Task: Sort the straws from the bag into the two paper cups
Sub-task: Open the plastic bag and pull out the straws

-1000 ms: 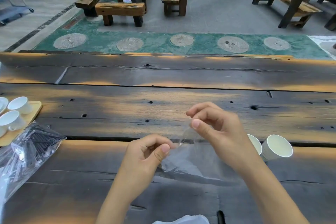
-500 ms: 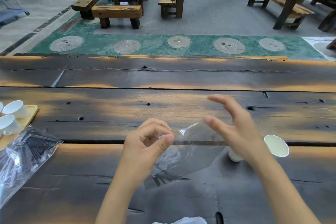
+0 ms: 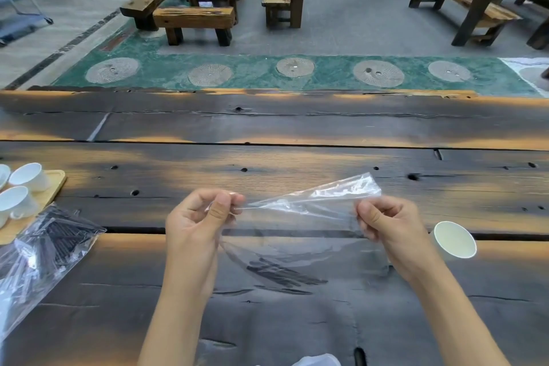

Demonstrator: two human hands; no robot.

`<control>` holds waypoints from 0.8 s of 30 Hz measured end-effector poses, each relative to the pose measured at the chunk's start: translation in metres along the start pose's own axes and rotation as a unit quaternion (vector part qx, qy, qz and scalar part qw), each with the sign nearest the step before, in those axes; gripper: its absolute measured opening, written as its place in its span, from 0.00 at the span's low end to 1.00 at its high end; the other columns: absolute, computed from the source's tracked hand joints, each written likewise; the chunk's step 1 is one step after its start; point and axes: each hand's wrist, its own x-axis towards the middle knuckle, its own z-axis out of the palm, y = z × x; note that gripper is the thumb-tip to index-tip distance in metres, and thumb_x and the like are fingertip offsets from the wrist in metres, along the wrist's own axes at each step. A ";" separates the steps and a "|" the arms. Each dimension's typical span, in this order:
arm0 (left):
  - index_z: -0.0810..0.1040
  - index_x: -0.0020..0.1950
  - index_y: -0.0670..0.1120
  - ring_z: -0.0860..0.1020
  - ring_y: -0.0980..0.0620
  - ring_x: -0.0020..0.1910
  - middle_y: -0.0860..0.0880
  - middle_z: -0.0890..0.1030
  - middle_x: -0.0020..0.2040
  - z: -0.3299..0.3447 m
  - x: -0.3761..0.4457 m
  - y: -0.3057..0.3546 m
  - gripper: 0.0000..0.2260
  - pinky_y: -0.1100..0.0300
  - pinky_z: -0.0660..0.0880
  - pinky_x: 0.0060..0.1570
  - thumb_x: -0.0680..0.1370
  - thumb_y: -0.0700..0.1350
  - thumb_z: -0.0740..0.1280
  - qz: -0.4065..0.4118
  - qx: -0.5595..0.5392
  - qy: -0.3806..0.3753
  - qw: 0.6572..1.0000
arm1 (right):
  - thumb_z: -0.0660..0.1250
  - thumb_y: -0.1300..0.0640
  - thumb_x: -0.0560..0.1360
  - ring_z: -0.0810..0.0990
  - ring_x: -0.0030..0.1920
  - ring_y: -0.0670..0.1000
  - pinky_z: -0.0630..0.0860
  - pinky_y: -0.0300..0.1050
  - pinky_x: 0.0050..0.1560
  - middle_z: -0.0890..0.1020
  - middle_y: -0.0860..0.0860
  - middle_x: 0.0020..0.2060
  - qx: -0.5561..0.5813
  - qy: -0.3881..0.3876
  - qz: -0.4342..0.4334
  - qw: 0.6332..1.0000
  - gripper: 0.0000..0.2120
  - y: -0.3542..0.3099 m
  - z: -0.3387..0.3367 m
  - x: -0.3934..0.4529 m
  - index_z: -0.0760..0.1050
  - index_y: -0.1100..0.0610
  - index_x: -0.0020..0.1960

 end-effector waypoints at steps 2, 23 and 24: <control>0.83 0.42 0.44 0.79 0.52 0.37 0.47 0.85 0.40 -0.001 0.004 -0.003 0.06 0.63 0.77 0.37 0.76 0.43 0.67 -0.044 -0.045 0.032 0.998 | 0.71 0.47 0.70 0.63 0.27 0.49 0.59 0.38 0.28 0.70 0.53 0.24 -0.027 -0.003 -0.001 1.000 0.15 -0.004 0.000 -0.001 0.81 0.60 0.36; 0.80 0.41 0.46 0.73 0.50 0.37 0.54 0.78 0.37 0.037 0.022 -0.017 0.13 0.56 0.67 0.38 0.80 0.51 0.64 0.351 0.499 -0.140 0.780 | 0.70 0.50 0.75 0.61 0.27 0.45 0.57 0.35 0.27 0.66 0.46 0.25 -0.096 -0.060 -0.004 0.994 0.17 -0.018 0.023 -0.012 0.76 0.59 0.33; 0.80 0.40 0.44 0.74 0.51 0.36 0.54 0.78 0.36 0.036 0.024 -0.015 0.13 0.55 0.69 0.37 0.80 0.51 0.65 0.322 0.474 -0.137 0.808 | 0.69 0.50 0.75 0.61 0.27 0.46 0.57 0.36 0.28 0.66 0.46 0.25 -0.104 -0.064 -0.008 0.992 0.17 -0.017 0.022 -0.013 0.76 0.60 0.33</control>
